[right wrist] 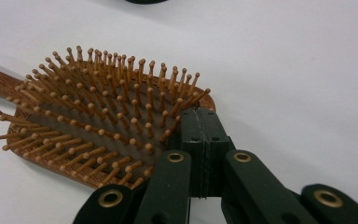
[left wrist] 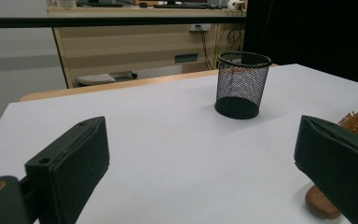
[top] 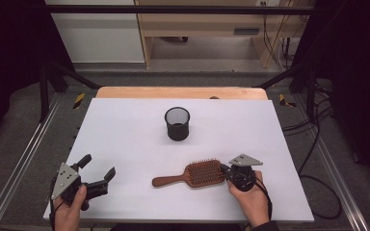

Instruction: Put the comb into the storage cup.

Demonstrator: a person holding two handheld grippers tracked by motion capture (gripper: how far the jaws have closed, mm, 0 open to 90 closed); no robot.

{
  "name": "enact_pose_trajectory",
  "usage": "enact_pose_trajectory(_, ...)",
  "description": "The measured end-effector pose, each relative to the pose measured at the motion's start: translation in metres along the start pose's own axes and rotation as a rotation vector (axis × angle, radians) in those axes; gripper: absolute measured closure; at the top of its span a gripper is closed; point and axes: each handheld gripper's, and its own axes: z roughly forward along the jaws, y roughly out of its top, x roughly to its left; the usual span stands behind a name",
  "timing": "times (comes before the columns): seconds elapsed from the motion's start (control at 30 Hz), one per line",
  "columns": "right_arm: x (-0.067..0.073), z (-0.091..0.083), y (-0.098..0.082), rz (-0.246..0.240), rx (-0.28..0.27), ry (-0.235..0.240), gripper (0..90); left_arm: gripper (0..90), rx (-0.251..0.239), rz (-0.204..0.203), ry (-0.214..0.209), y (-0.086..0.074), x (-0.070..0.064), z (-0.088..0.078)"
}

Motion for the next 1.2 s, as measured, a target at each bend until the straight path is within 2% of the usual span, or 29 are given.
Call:
enact_pose_trajectory(0.1, 0.005, 0.003, 0.002, -0.005, -0.001, 0.012, 90.0, 3.5, 0.009, 0.006, -0.009, 0.000, -0.002, 0.002)
enact_pose_trajectory(0.17, 0.015, 0.009, 0.006, -0.014, -0.002, 0.027, 90.0, 3.5, 0.021, 0.016, -0.022, -0.001, -0.005, 0.004)
enact_pose_trajectory(0.53, 0.043, 0.027, 0.018, -0.039, -0.003, 0.081, 90.0, 3.5, 0.058, 0.043, -0.054, -0.003, -0.014, 0.010)
enact_pose_trajectory(0.73, 0.052, 0.030, 0.020, -0.053, 0.001, 0.100, 90.0, 3.6, 0.070, 0.055, -0.066, -0.003, -0.018, 0.012)
enact_pose_trajectory(0.8, 0.058, 0.032, 0.021, -0.064, 0.004, 0.110, 90.0, 3.6, 0.072, 0.056, -0.067, -0.004, -0.018, 0.012)
enact_pose_trajectory(1.2, 0.069, 0.035, 0.023, -0.080, 0.005, 0.133, 90.0, 3.6, 0.082, 0.055, -0.067, -0.004, -0.018, 0.013)
